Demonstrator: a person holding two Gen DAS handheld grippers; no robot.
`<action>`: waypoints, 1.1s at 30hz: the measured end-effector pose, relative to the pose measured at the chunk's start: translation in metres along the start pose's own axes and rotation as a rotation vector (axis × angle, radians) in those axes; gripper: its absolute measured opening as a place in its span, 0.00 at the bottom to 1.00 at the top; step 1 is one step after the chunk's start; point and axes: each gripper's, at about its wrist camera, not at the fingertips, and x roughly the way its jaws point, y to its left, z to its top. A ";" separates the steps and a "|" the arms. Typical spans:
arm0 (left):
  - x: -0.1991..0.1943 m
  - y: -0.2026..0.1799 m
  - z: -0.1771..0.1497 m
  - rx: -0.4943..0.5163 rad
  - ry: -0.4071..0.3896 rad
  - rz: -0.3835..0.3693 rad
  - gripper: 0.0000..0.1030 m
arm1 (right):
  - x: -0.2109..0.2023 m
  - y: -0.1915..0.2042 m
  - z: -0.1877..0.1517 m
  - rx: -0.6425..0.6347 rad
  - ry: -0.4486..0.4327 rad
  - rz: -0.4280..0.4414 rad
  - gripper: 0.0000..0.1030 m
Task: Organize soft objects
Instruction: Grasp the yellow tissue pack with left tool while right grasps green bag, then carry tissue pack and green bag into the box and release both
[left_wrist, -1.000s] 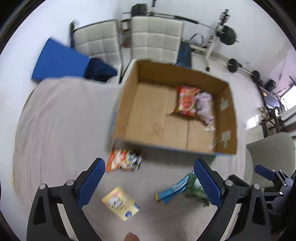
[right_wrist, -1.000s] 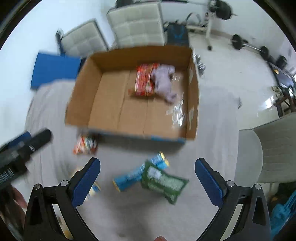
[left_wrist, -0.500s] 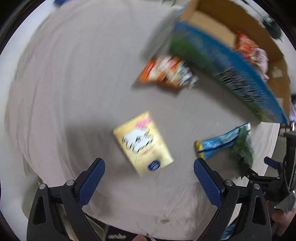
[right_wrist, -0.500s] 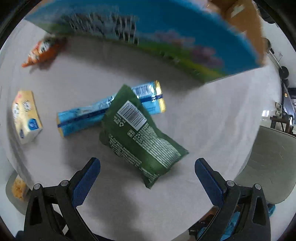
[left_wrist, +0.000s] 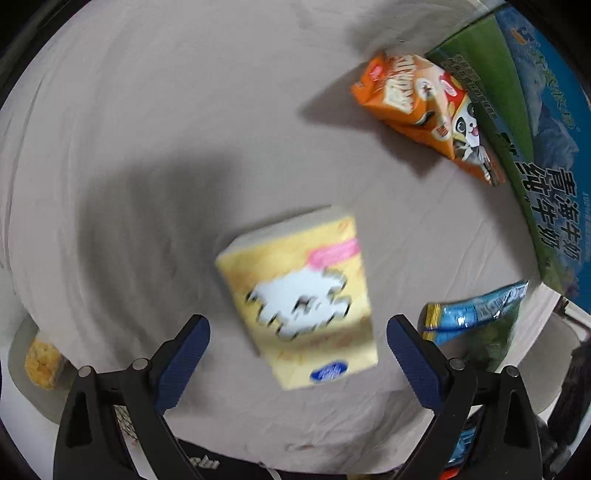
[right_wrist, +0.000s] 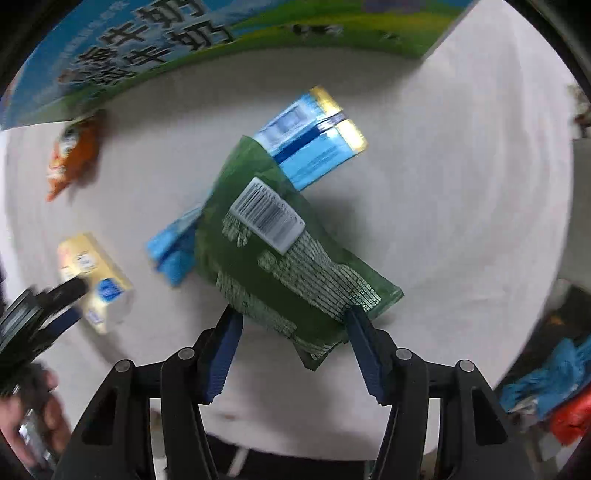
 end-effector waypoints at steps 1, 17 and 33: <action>0.001 -0.006 0.002 0.028 -0.014 0.018 0.94 | -0.003 0.000 0.001 -0.008 -0.008 0.007 0.67; 0.036 -0.118 -0.056 0.538 -0.086 0.214 0.66 | -0.001 -0.038 -0.012 0.157 -0.021 0.153 0.50; 0.078 -0.074 -0.062 0.516 -0.039 0.190 0.67 | 0.001 0.008 -0.001 -0.063 -0.130 -0.113 0.50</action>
